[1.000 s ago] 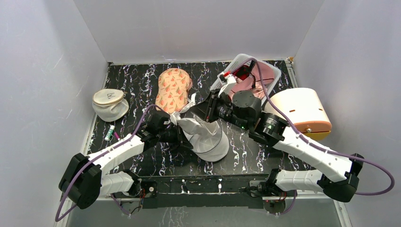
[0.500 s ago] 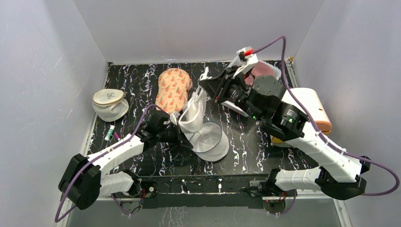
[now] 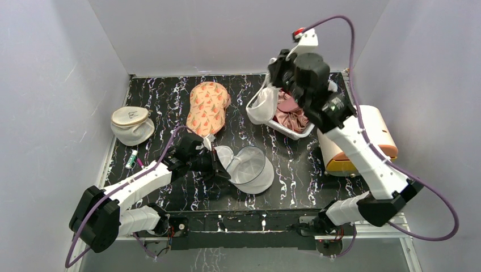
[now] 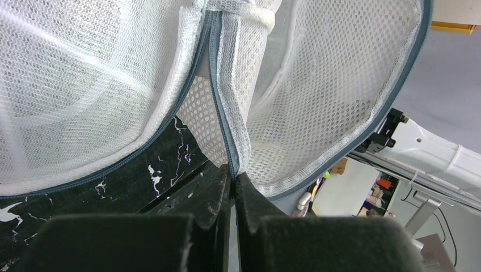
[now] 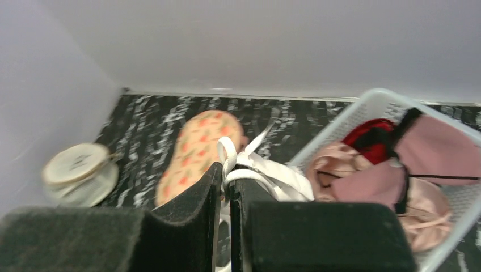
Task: Unzip the laundry bag and remove the bra
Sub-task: Place the bra in the bin.
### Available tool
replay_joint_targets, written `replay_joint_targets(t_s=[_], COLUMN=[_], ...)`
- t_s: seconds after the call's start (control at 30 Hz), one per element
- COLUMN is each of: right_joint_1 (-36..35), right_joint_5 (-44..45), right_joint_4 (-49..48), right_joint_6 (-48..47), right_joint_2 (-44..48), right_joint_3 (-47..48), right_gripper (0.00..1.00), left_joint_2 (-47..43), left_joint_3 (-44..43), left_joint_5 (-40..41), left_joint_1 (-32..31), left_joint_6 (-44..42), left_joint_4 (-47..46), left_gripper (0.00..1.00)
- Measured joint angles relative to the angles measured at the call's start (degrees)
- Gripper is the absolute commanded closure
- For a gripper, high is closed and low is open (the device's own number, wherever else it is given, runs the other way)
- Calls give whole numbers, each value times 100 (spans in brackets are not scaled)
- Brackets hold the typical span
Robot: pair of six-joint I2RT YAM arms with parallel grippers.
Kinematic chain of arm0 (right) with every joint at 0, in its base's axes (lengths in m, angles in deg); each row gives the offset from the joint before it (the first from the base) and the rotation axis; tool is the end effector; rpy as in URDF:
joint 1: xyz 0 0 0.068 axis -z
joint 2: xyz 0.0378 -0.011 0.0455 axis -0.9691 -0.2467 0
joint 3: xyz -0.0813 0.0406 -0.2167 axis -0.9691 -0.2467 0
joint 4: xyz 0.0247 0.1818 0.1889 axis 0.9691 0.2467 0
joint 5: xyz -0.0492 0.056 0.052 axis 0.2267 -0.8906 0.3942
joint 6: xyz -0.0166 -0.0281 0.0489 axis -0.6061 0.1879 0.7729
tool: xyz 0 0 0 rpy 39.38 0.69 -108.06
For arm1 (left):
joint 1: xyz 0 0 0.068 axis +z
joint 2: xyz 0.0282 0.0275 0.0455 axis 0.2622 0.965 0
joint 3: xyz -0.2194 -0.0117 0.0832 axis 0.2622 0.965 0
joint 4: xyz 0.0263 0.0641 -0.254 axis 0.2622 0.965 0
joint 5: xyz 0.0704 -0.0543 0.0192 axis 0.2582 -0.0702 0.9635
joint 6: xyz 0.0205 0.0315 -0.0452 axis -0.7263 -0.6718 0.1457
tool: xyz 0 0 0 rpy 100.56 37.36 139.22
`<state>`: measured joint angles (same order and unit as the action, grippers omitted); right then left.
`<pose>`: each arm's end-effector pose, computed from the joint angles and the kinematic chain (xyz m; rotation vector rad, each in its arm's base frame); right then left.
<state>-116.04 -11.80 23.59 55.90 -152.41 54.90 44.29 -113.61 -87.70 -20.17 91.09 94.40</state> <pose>0.2343 0.1790 0.4614 -0.0842 1.7154 0.4258 0.1941 -0.1645 0.1650 -0.0510 2.5723 -1.3176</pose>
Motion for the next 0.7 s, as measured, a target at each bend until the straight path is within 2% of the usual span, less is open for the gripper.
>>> replay_joint_targets(t_s=[0.17, 0.4, 0.57, 0.7], right_joint_1=[1499, 2767, 3340, 3397], right_joint_5=[-673, -1539, -1829, -2083], right_joint_4=[-37, -247, -490, -459], right_joint_6=[0, 81, 186, 197], right_joint_2=[-459, -1268, -1799, -2553], right_joint_3=[9, 55, -341, -483], right_gripper=[100, 100, 100, 100], left_joint_2=[-24, -24, -24, -24], left_joint_3=[0, -2, -2, -52], left_joint_5=[22, 28, 28, 28], left_joint_1=[0, 0, 0, 0], left_joint_6=[-39, -61, -63, -72], left_joint_4=[79, 136, 133, 151], left_gripper=[100, 100, 100, 100])
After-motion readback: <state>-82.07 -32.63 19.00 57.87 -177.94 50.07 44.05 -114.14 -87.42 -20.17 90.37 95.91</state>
